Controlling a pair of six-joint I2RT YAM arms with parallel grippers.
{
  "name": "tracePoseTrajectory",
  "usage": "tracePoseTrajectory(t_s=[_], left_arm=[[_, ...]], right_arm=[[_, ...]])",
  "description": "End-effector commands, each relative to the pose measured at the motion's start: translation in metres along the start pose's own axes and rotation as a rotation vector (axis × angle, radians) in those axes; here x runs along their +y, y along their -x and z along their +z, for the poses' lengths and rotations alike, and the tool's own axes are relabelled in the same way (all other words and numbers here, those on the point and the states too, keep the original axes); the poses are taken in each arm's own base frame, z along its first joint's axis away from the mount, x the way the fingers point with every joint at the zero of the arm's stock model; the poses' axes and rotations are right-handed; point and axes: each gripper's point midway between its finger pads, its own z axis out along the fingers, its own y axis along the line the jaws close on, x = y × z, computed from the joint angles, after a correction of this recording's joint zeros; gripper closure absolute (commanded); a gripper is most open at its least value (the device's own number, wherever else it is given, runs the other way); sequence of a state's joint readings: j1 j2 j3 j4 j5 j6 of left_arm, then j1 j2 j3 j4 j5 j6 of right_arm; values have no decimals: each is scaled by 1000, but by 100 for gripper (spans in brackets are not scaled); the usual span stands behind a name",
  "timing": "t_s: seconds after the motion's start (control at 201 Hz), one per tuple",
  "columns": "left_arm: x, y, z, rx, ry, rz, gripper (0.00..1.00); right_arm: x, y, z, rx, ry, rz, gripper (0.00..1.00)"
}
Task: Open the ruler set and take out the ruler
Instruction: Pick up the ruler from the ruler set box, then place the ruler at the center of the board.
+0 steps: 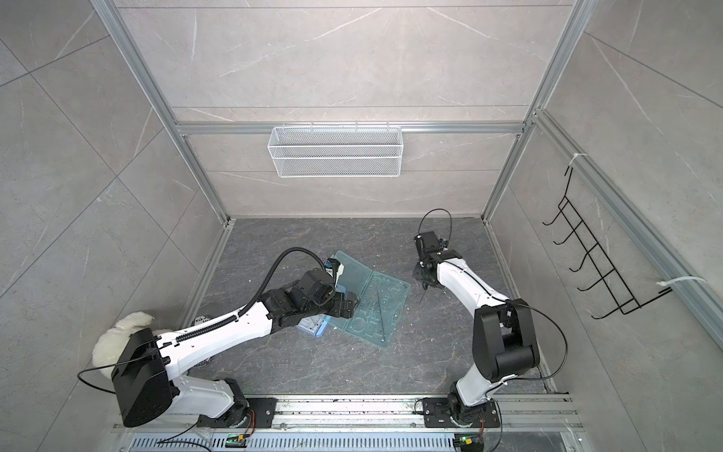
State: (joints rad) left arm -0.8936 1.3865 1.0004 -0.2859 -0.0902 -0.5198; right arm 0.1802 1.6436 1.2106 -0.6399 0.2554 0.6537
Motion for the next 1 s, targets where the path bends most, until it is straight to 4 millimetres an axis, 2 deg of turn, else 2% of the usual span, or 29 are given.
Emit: tracePoseTrajectory(t_s=[0.0,0.169,0.418,0.562,0.766,0.906,0.99], left_arm=[[-17,16,-5,-45,-66,11,1],[-18,16,-7,-47,-76,16,1],[-15,14,-12,-48,-64,19,1],[-12,13,-15,-46,-53,14,1],[-11,11,-15,-30,-41,8,0],[-9,14,-19,-38,-25,-4,0],[-7,19,-26,-60,-14,-7,0]], right_arm=[[-22,17,12,11,-63,166,81],[-35,38,34,-7,-131,279,81],[-57,47,79,13,-212,388,81],[-55,48,99,51,-187,420,80],[-39,58,109,59,-123,426,76],[-38,55,113,85,-130,401,63],[-38,54,109,81,-118,388,58]])
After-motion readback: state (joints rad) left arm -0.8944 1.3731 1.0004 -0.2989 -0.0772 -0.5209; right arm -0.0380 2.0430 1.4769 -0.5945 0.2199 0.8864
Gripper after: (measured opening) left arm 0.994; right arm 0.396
